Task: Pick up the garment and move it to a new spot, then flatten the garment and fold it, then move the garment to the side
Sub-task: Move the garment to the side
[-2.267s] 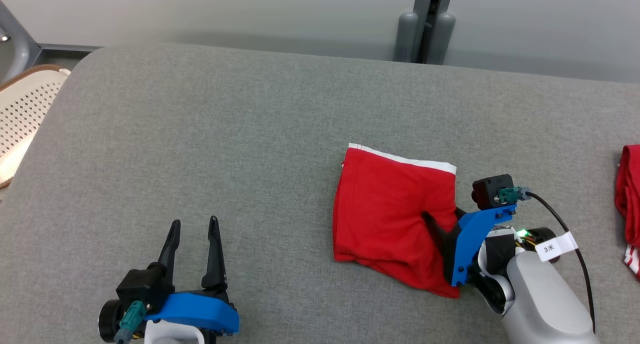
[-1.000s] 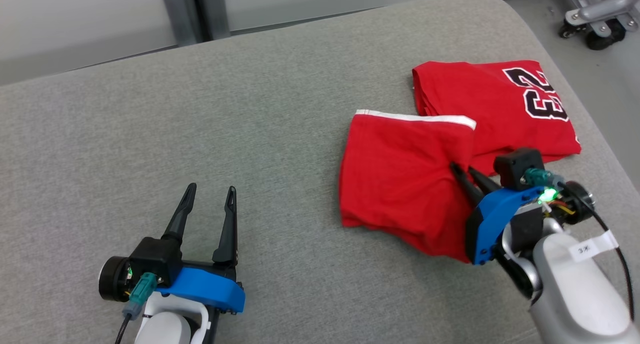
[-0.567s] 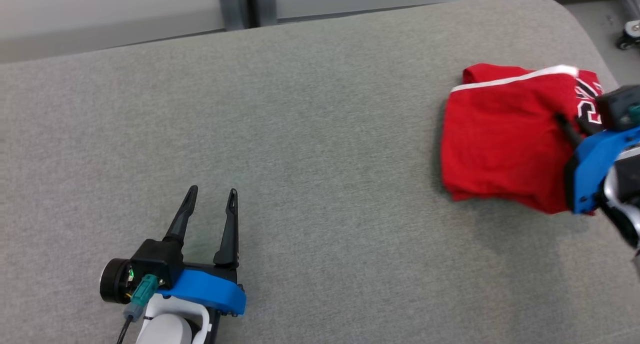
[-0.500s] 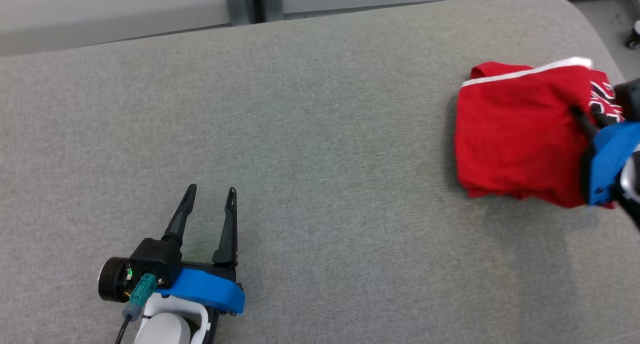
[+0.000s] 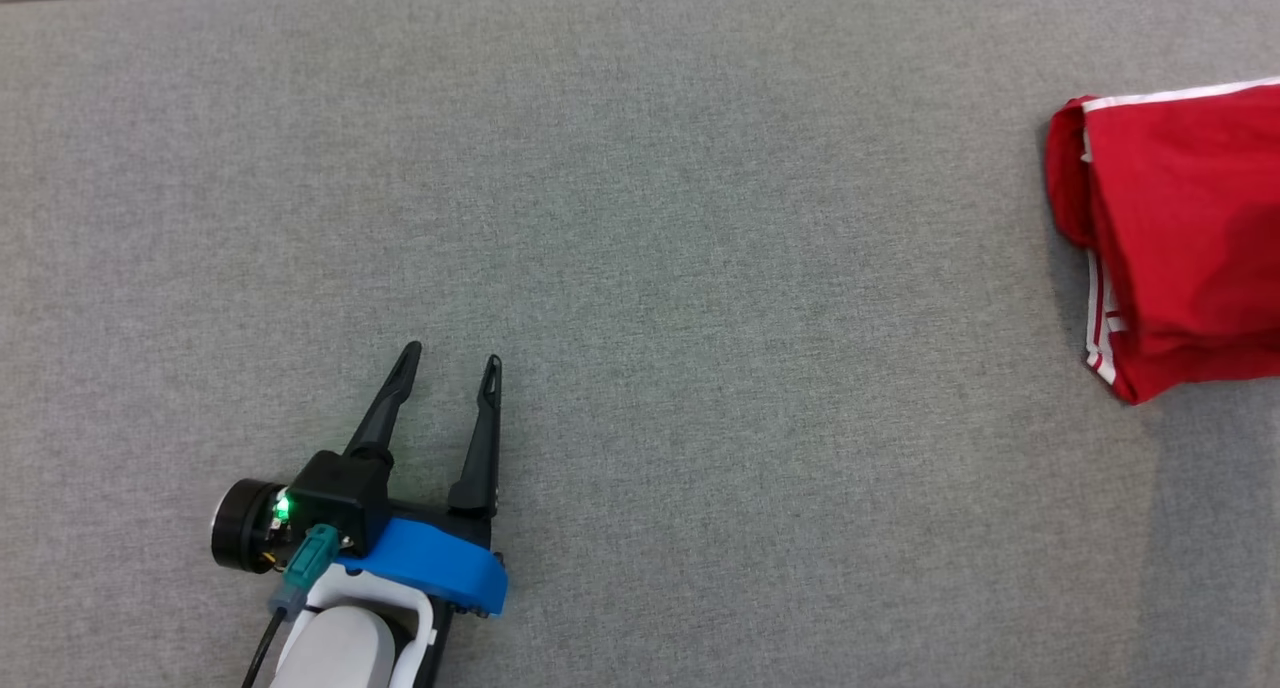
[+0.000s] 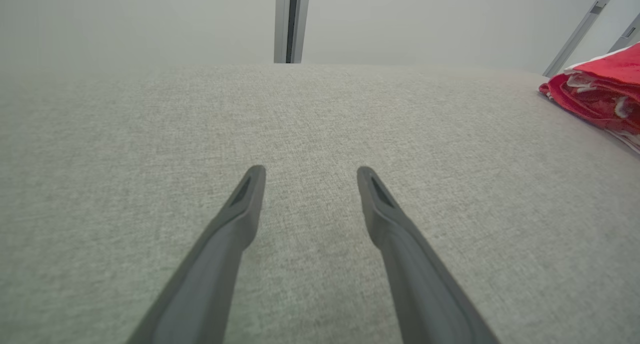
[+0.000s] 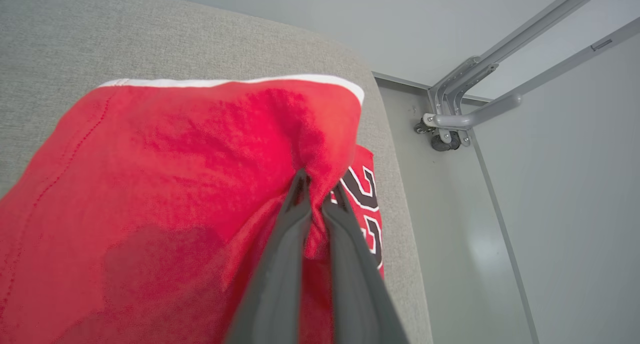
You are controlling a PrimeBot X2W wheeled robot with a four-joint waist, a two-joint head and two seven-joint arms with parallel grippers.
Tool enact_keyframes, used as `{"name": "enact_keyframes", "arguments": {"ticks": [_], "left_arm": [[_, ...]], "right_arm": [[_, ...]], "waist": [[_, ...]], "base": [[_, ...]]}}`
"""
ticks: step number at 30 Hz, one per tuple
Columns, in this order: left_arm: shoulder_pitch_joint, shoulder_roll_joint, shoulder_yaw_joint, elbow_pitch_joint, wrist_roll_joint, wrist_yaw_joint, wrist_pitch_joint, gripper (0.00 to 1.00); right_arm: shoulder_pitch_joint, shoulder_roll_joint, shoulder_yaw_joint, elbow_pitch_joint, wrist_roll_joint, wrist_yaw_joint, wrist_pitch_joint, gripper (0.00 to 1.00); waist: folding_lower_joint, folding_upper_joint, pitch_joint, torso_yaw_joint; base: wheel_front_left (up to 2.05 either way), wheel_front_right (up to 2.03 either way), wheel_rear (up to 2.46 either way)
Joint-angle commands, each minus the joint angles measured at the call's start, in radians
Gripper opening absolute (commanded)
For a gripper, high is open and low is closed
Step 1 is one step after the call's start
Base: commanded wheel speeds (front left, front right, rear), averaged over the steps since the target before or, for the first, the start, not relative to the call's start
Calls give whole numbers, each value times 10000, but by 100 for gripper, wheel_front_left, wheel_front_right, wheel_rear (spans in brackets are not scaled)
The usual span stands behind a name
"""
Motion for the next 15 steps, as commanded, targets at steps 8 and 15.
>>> {"name": "enact_keyframes", "arguments": {"ticks": [8, 15], "left_arm": [[-340, -50, -279, 106, 77, -118, 25, 100], [-442, -24, -356, 218, 11, -115, -58, 100]], "right_arm": [[-725, 380, -477, 953, -1116, -12, -1208, 100], [-900, 838, -773, 1324, -1575, -10, -2134, 100]], "waist": [[-1, -1, 188, -13], [-1, -1, 145, -53]], "base": [[0, 0, 0], [0, 0, 0]]}}
